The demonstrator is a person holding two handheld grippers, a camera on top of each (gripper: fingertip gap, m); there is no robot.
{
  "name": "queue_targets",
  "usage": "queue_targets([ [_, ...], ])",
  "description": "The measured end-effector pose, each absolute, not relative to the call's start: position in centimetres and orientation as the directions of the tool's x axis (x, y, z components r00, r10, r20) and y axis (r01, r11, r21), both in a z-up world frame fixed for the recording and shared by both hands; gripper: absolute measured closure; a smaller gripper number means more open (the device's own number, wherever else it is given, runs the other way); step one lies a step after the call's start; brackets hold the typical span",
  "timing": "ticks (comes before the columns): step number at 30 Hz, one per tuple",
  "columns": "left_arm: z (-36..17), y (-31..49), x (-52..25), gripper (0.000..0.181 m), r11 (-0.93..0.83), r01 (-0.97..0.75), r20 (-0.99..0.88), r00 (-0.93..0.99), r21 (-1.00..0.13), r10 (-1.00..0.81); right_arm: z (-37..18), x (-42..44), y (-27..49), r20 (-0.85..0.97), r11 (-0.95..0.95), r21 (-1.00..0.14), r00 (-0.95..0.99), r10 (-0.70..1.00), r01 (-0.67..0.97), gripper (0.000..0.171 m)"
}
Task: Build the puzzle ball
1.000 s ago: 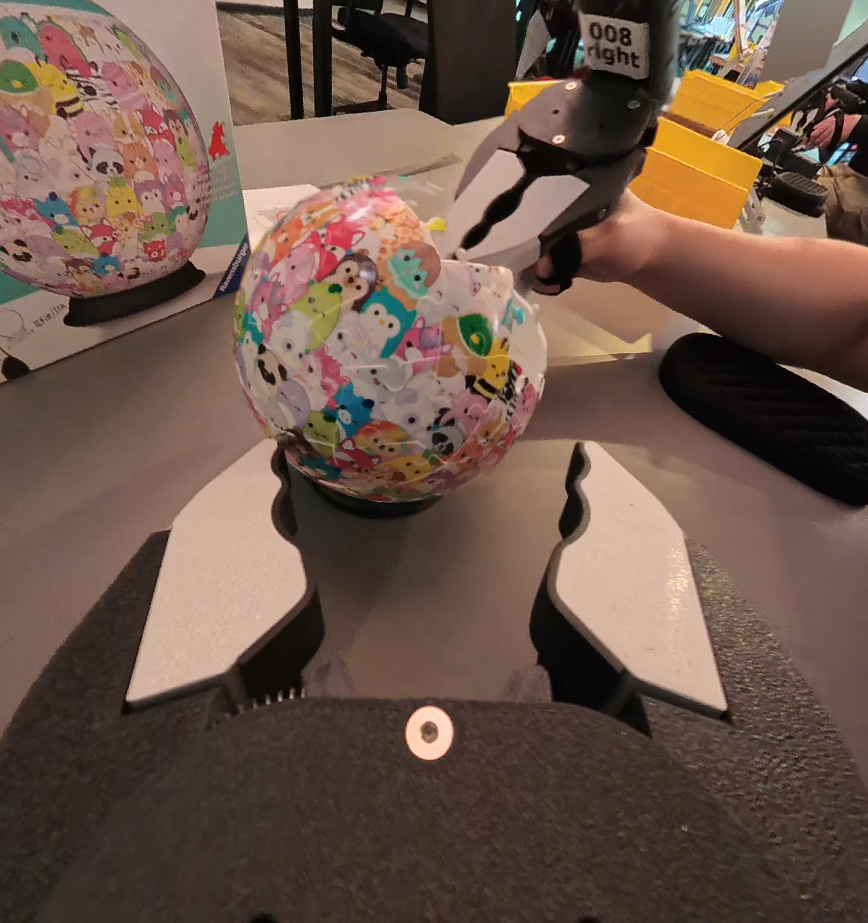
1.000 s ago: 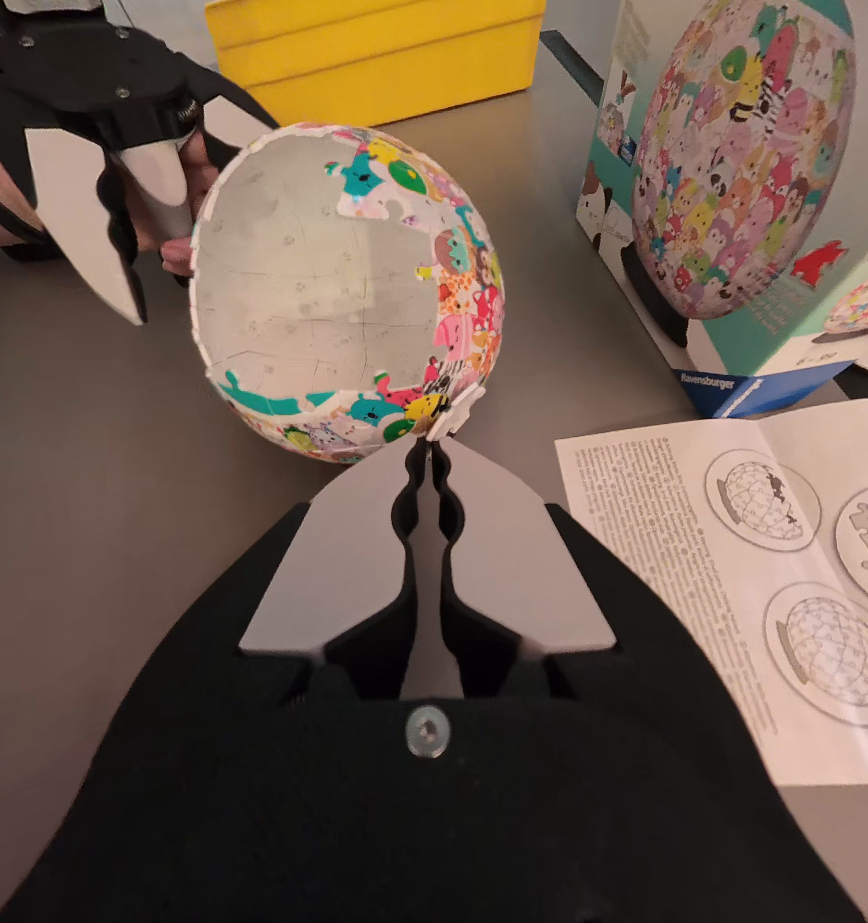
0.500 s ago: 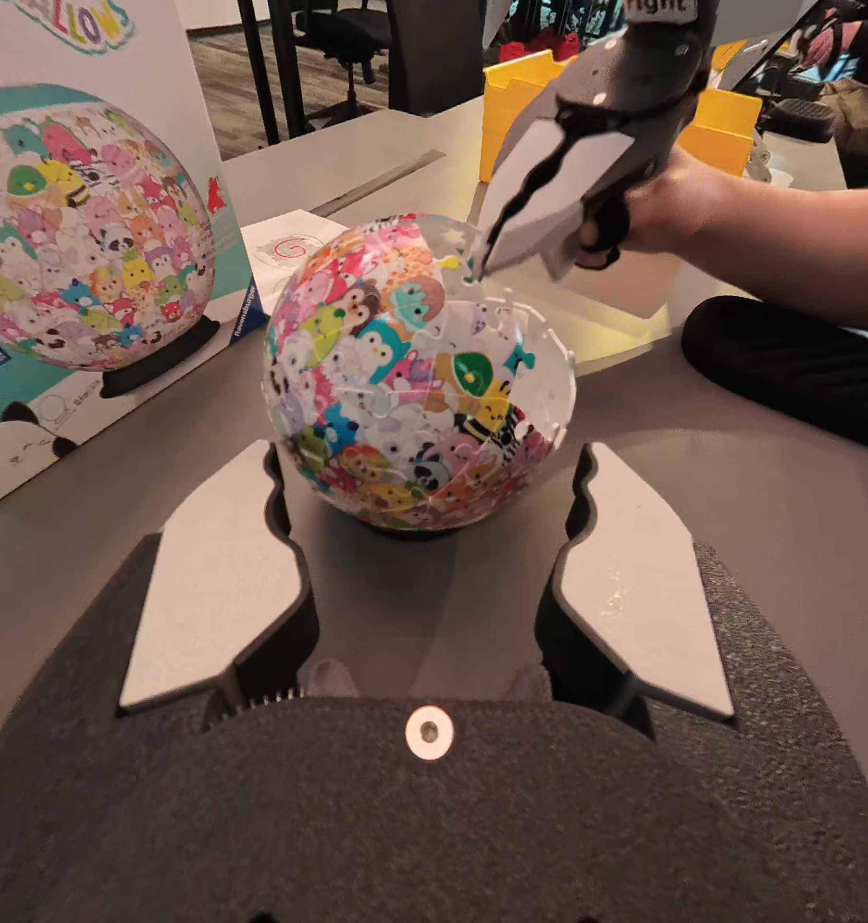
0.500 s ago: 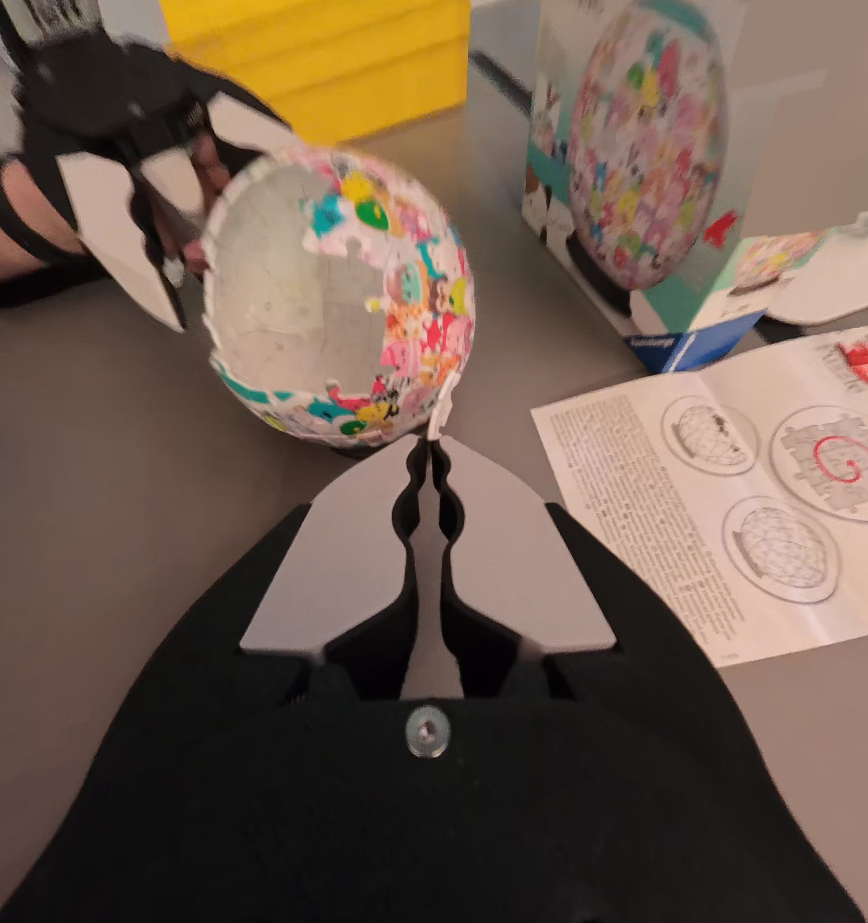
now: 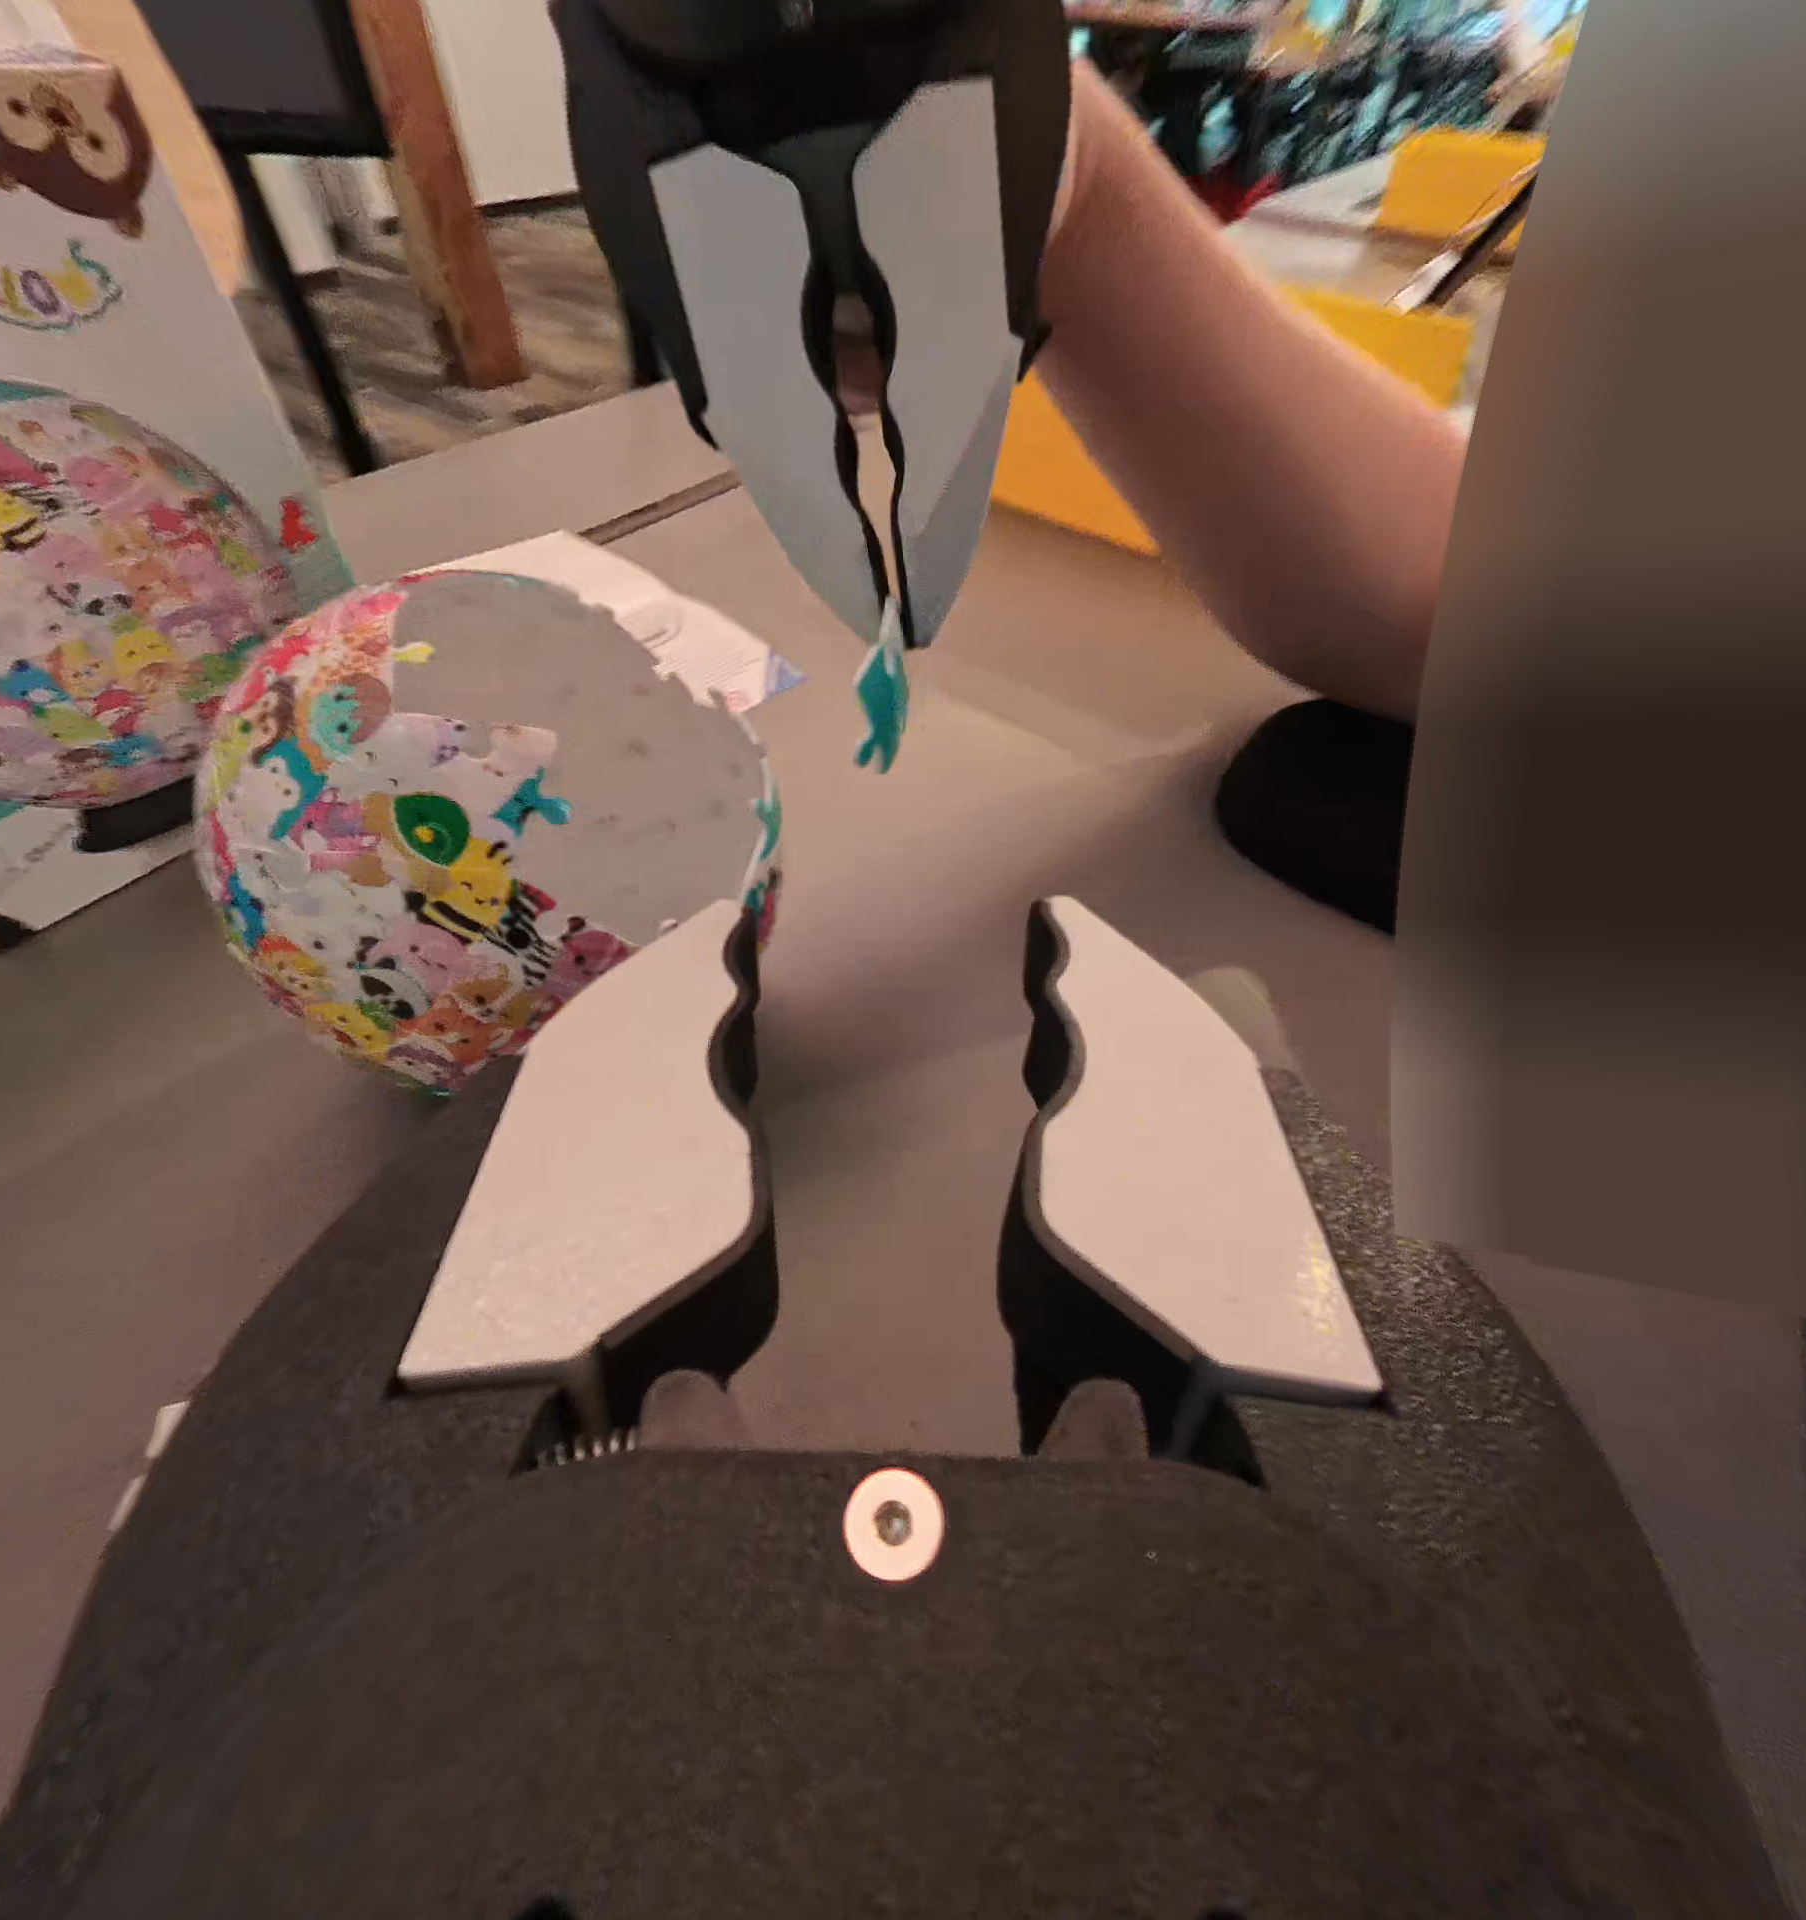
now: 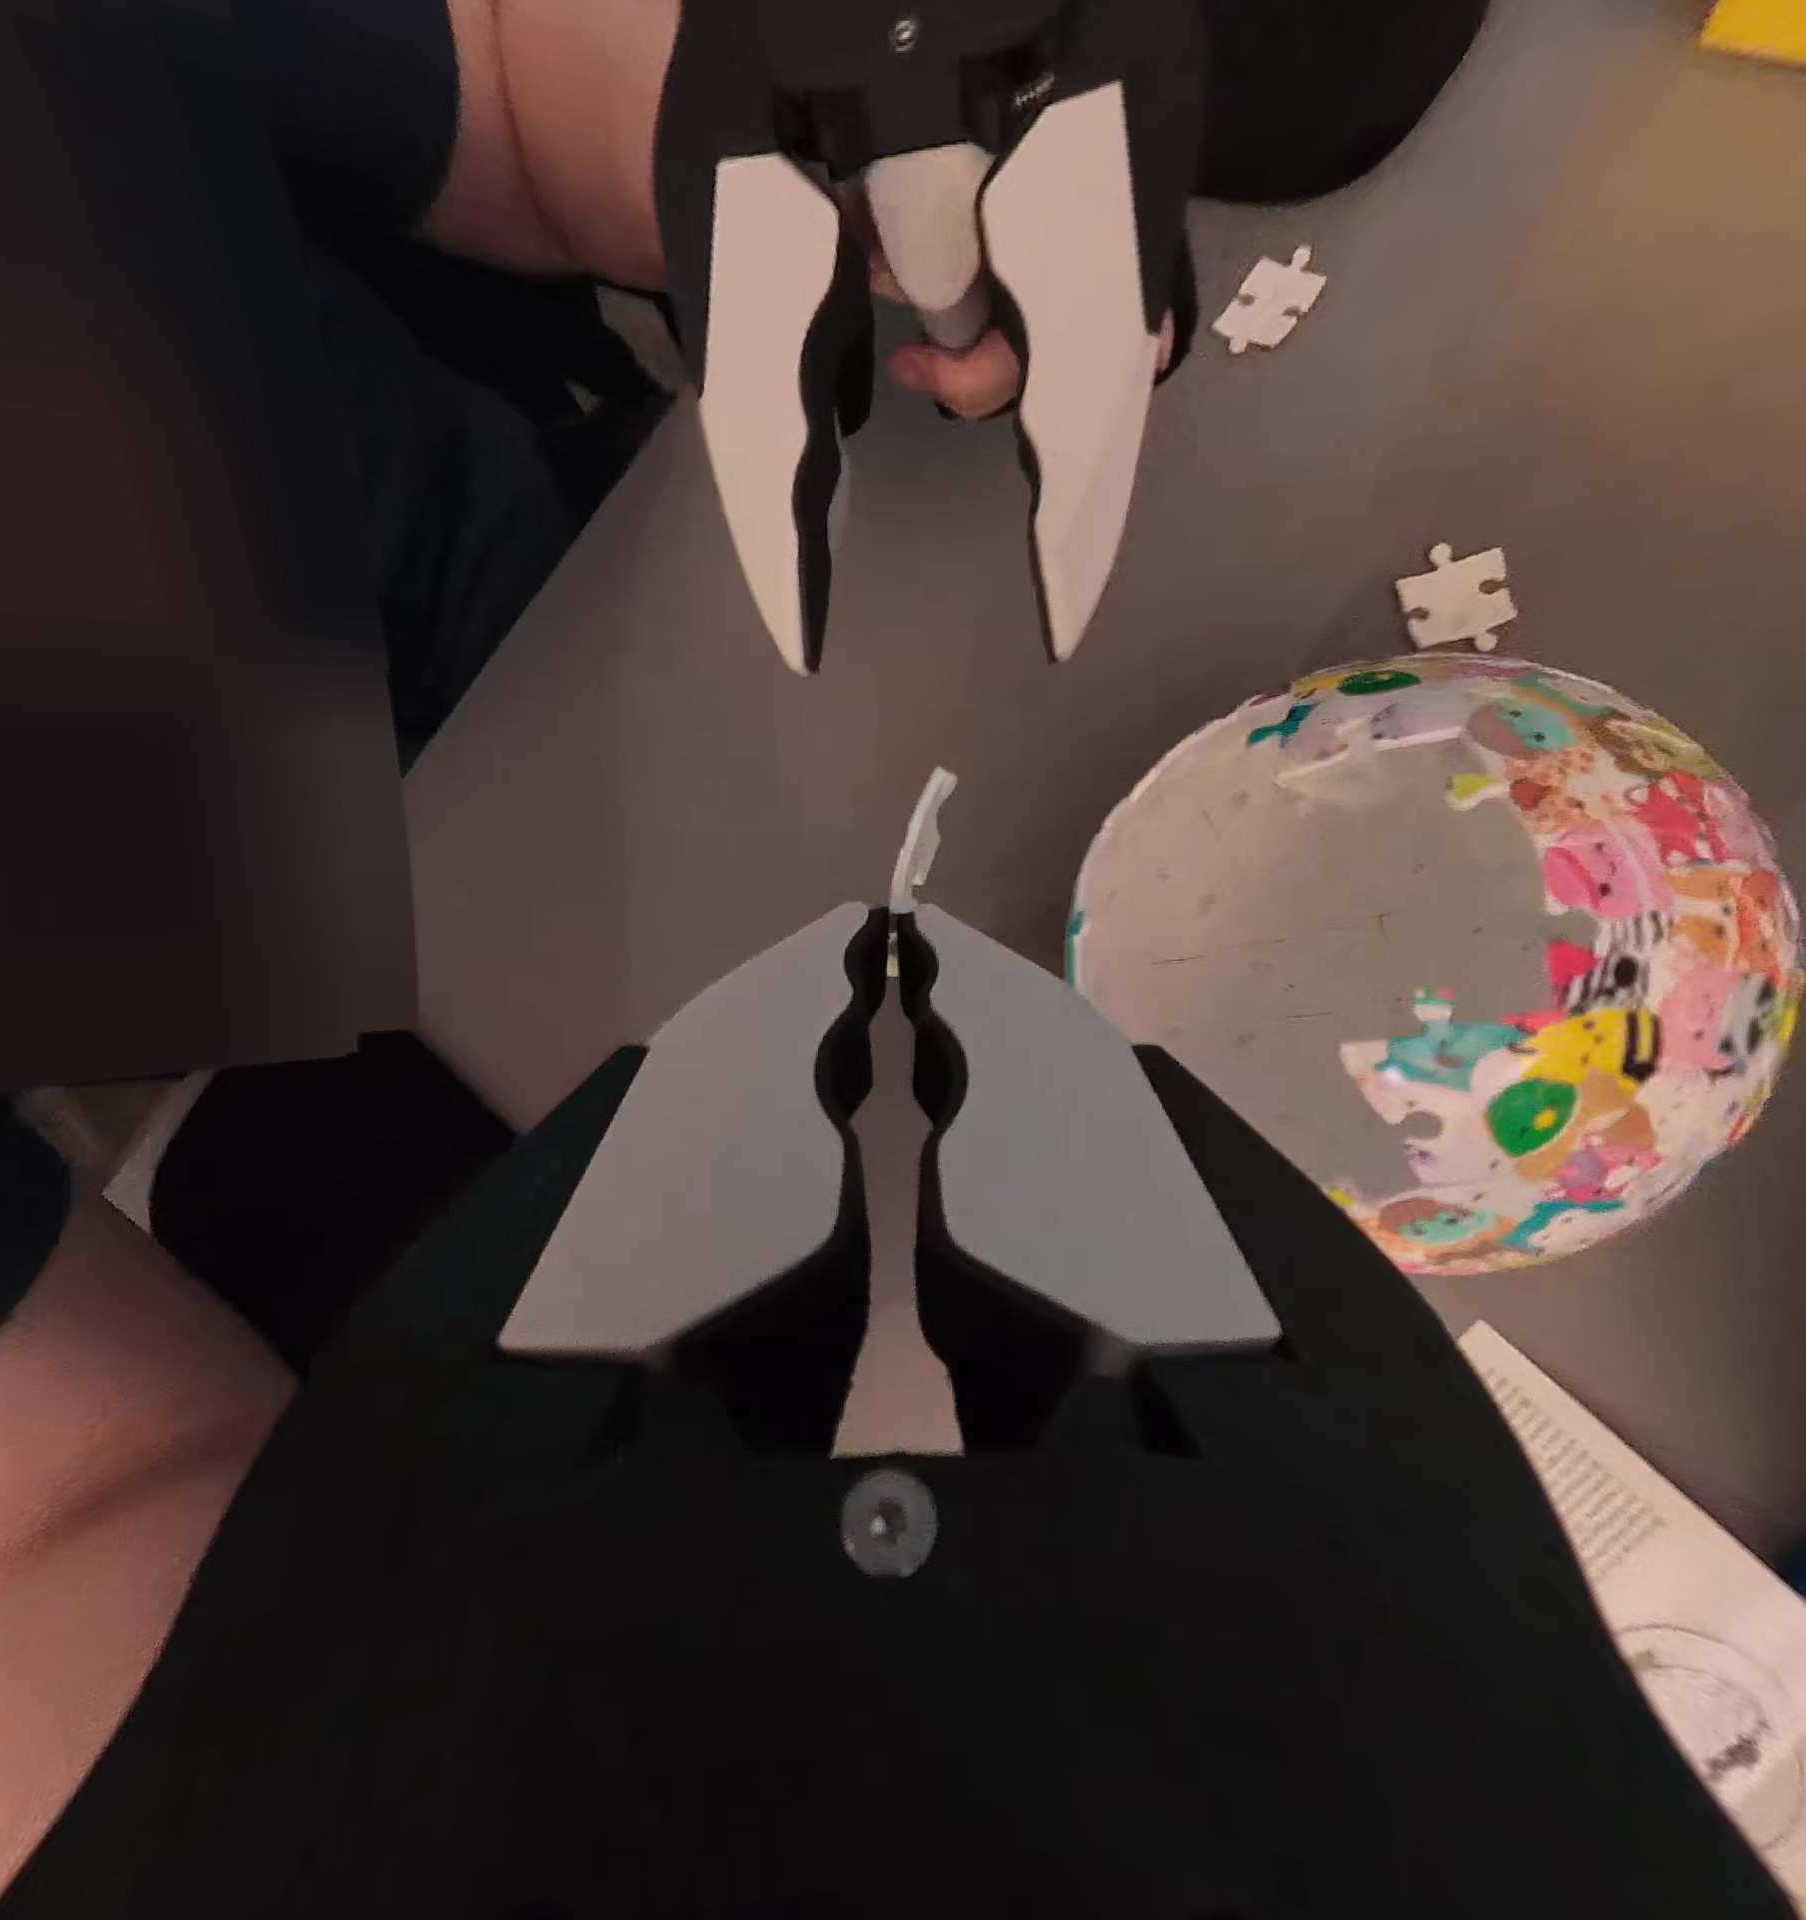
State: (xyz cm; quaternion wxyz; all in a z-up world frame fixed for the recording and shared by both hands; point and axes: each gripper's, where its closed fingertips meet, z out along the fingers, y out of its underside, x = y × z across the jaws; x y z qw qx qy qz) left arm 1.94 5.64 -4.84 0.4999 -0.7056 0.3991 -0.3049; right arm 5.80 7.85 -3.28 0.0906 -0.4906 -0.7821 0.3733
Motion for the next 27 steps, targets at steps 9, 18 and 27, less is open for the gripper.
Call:
queue_targets([
  [9, -4.5, 9.1, 3.7, 0.151, -0.211, -0.287, -0.01, 0.613, -0.935, -0.79, -4.7, 5.1, 9.6, -0.205, 0.288, -0.707, -0.577, 0.79, 0.646, 0.168],
  [18, -5.0, 10.1, 4.4, 0.171, -0.305, -0.312, 0.072, 0.583, -0.9, -0.809, -5.8, 4.8, 10.3, -0.214, 0.34, -0.677, -0.617, 0.757, 0.652, 0.168],
  [27, -5.3, 10.5, 4.2, 0.174, -0.314, -0.379, 0.038, 0.584, -0.871, -0.811, -5.3, 4.8, 10.6, -0.227, 0.311, -0.713, -0.626, 0.746, 0.629, 0.168],
])
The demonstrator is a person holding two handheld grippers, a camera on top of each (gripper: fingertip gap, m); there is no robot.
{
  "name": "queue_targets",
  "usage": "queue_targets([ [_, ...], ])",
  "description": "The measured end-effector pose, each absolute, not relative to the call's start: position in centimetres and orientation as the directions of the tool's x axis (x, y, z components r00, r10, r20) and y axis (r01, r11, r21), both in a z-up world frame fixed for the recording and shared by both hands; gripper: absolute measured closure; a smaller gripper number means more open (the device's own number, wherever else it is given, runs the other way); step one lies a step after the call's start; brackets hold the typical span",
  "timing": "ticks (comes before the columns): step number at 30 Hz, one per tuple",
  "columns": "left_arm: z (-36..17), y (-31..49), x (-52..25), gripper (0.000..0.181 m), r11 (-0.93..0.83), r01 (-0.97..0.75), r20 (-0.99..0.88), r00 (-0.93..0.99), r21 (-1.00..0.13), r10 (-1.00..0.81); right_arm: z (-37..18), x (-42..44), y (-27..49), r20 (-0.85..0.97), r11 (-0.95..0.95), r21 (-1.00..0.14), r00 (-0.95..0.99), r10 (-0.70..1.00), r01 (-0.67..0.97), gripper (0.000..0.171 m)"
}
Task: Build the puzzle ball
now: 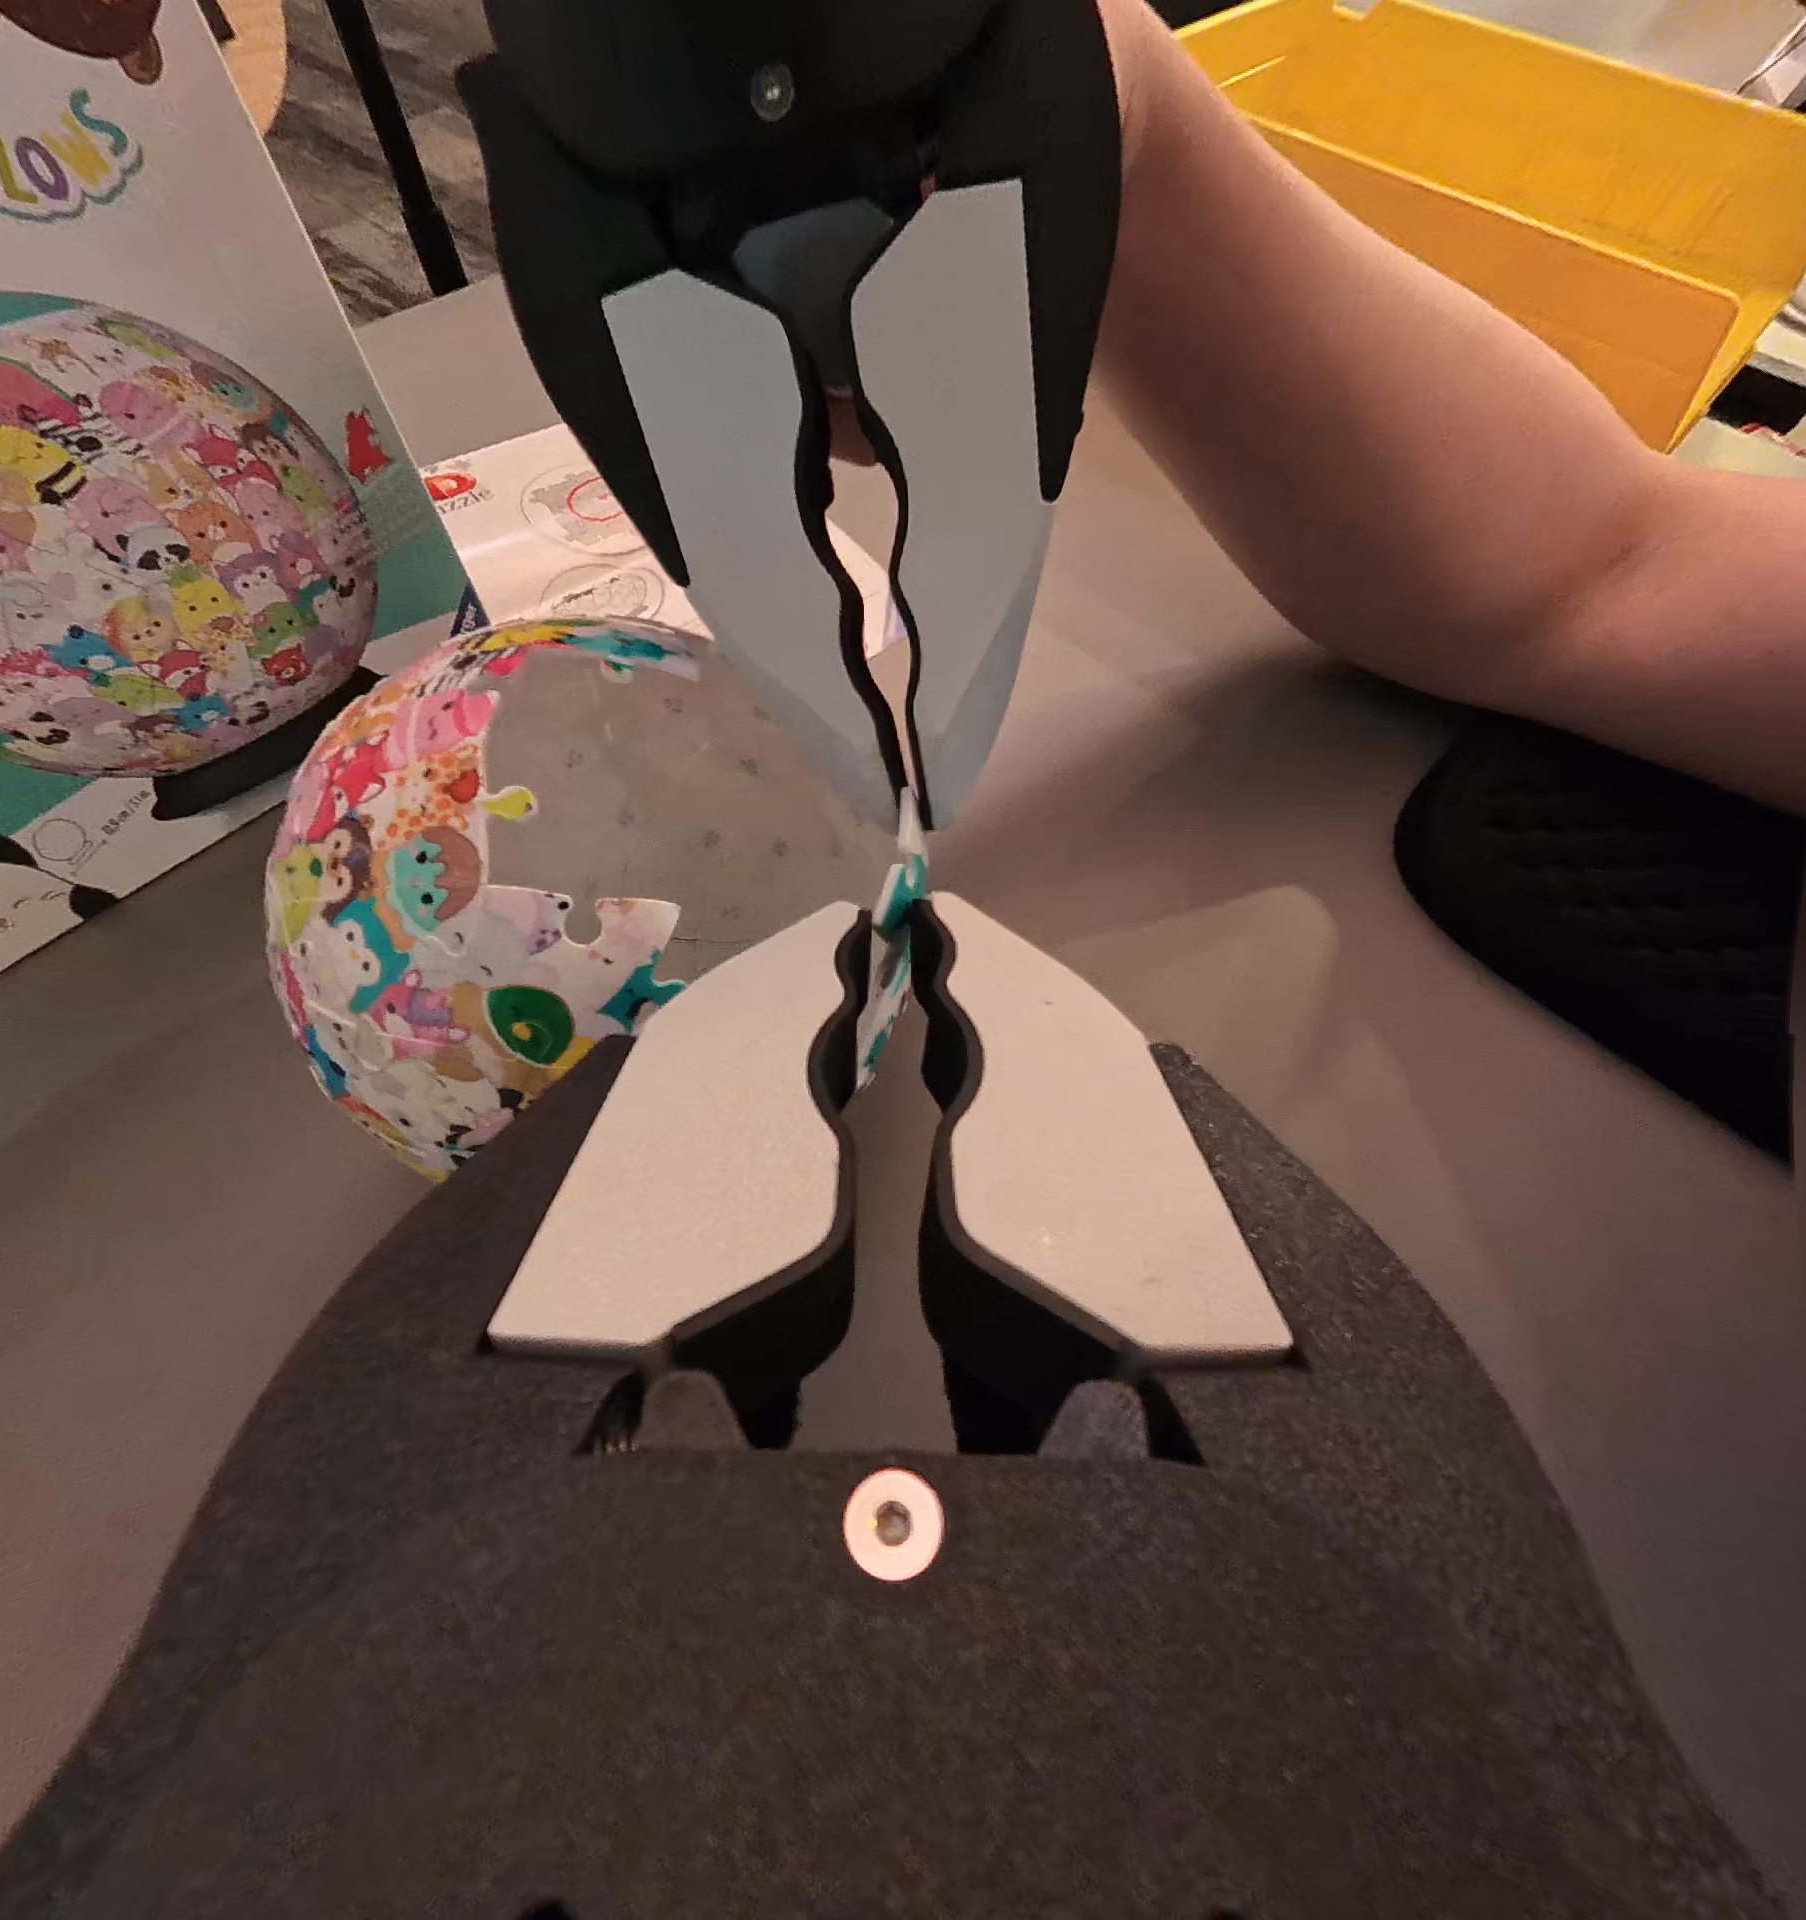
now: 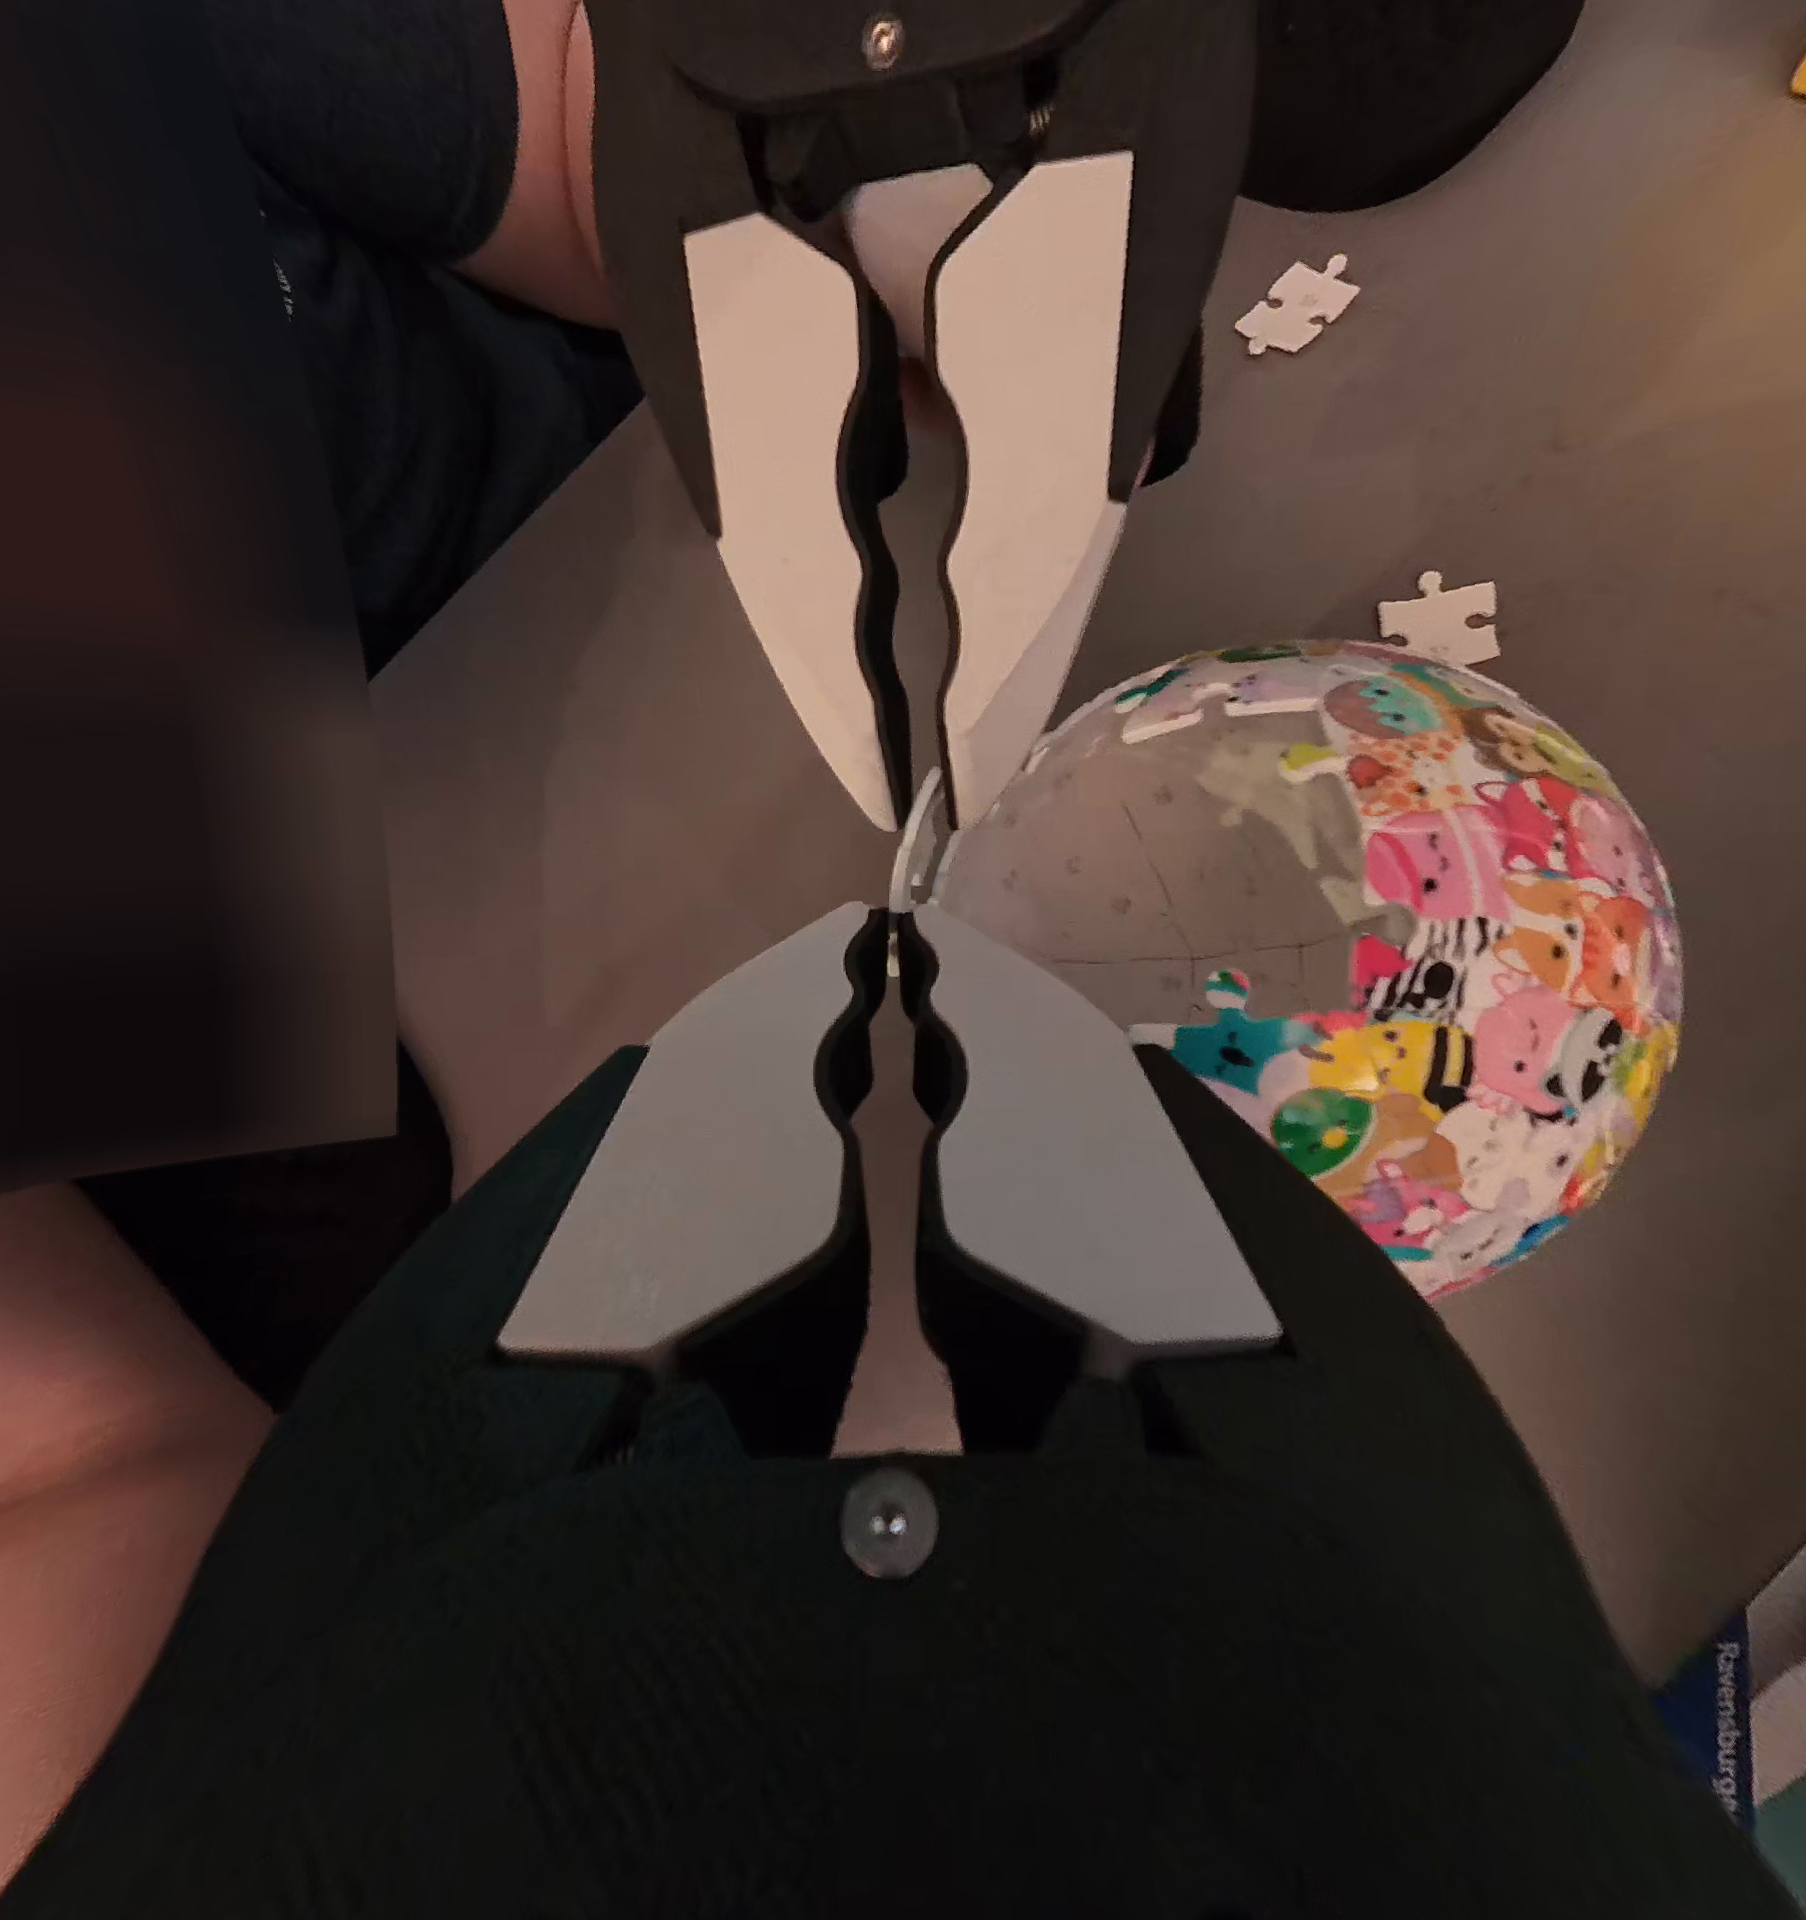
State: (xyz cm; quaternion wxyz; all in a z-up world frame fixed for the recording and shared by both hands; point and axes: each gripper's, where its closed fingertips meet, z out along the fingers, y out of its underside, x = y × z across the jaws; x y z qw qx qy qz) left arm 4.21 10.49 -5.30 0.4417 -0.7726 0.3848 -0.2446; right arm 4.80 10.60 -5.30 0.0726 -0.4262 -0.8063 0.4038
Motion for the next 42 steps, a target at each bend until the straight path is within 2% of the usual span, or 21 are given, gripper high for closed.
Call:
queue_targets([
  [9, -5.4, 10.2, 4.5, 0.179, -0.341, -0.351, 0.092, 0.567, -0.872, -0.818, -5.7, 4.6, 11.0, -0.213, 0.303, -0.715, -0.609, 0.764, 0.63, 0.166],
  [13, -5.4, 10.2, 4.5, 0.179, -0.356, -0.33, 0.121, 0.562, -0.874, -0.818, -5.8, 4.4, 10.6, -0.23, 0.293, -0.709, -0.603, 0.764, 0.641, 0.157],
  [22, -5.4, 10.4, 3.8, 0.179, -0.377, -0.294, 0.16, 0.562, -0.878, -0.812, -5.9, 3.8, 10.4, -0.272, 0.249, -0.69, -0.562, 0.781, 0.679, 0.158],
  [42, -5.5, 10.8, 3.3, 0.179, -0.407, -0.252, 0.205, 0.571, -0.878, -0.795, -6.8, 2.6, 10.9, -0.175, 0.289, -0.644, -0.503, 0.846, 0.709, 0.163],
])
